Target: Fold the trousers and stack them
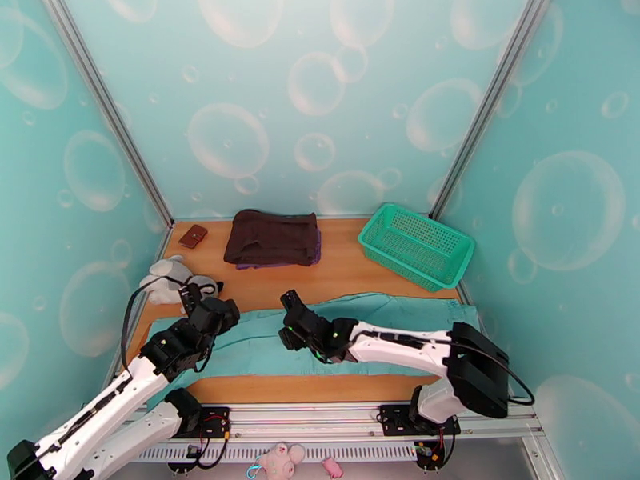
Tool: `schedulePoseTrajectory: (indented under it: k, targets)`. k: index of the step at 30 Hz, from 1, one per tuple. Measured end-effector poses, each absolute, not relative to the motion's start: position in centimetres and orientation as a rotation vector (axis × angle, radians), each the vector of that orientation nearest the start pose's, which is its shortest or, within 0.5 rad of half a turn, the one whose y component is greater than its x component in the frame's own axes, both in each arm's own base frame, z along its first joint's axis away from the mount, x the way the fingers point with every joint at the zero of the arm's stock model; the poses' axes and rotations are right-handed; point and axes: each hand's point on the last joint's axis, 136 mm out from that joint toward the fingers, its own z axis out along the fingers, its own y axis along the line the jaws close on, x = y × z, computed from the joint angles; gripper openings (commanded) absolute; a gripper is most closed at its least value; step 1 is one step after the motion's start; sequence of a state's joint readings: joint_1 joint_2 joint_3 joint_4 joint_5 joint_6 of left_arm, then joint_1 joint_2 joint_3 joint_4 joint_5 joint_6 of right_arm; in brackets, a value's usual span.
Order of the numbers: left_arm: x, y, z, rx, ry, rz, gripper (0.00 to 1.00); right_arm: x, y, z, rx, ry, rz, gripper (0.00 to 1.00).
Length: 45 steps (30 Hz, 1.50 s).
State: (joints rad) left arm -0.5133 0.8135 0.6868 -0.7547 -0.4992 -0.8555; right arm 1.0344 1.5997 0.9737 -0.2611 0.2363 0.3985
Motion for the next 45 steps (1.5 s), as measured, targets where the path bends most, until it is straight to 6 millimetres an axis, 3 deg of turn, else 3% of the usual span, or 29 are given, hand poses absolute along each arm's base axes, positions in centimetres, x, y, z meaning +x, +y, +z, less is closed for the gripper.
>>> schedulePoseTrajectory:
  k: [3, 4, 8, 11, 14, 17, 22, 25, 29, 33, 36, 40, 45]
  targets:
    - [25.4, -3.1, 14.0, -0.678, 2.267, -0.123, 0.93, 27.5, 34.9, 7.8, -0.685, 2.386, 0.332, 0.63]
    - [25.7, -3.5, 12.8, -0.672, 2.304, -0.151, 0.98, 28.3, 35.4, 7.2, -0.69, 2.393, 0.345, 0.63]
    - [25.6, -5.7, 8.6, -0.602, 2.474, -0.225, 0.99, 29.1, 36.6, 4.7, -0.724, 2.446, 0.431, 0.63]
    - [26.0, -6.2, 8.6, -0.568, 2.479, -0.246, 0.99, 28.8, 36.6, 3.0, -0.736, 2.498, 0.463, 0.63]
    - [26.4, -6.3, 9.2, -0.541, 2.456, -0.255, 0.99, 29.3, 36.2, 2.8, -0.685, 2.52, 0.495, 0.63]
    - [26.8, -6.6, 9.7, -0.509, 2.44, -0.263, 0.99, 30.2, 33.7, 2.6, -0.57, 2.542, 0.519, 0.63]
    - [27.1, -7.8, 9.9, -0.422, 2.445, -0.271, 0.99, 32.6, 25.0, 2.9, -0.246, 2.577, 0.484, 0.63]
    - [27.1, -9.2, 10.1, -0.324, 2.449, -0.285, 0.99, 33.1, 21.5, 2.8, -0.131, 2.586, 0.423, 0.63]
    - [27.8, -10.0, 11.3, -0.242, 2.431, -0.275, 0.99, 32.3, 20.2, 2.7, -0.104, 2.614, 0.371, 0.63]
    - [29.1, -9.5, 11.5, -0.268, 2.439, -0.183, 0.85, 31.1, 18.7, 2.5, -0.071, 2.653, 0.301, 0.64]
    - [29.2, -8.8, 10.1, -0.315, 2.489, -0.106, 0.84, 30.1, 17.0, 2.3, -0.025, 2.68, 0.228, 0.64]
    - [28.1, -7.9, 7.7, -0.382, 2.577, -0.02, 0.69, 29.1, 15.5, 2.5, 0.004, 2.705, 0.159, 0.64]
    - [26.4, -6.4, 5.4, -0.442, 2.67, 0.115, 0.65, 28.9, 15.6, 4.7, -0.04, 2.664, 0.067, 0.66]
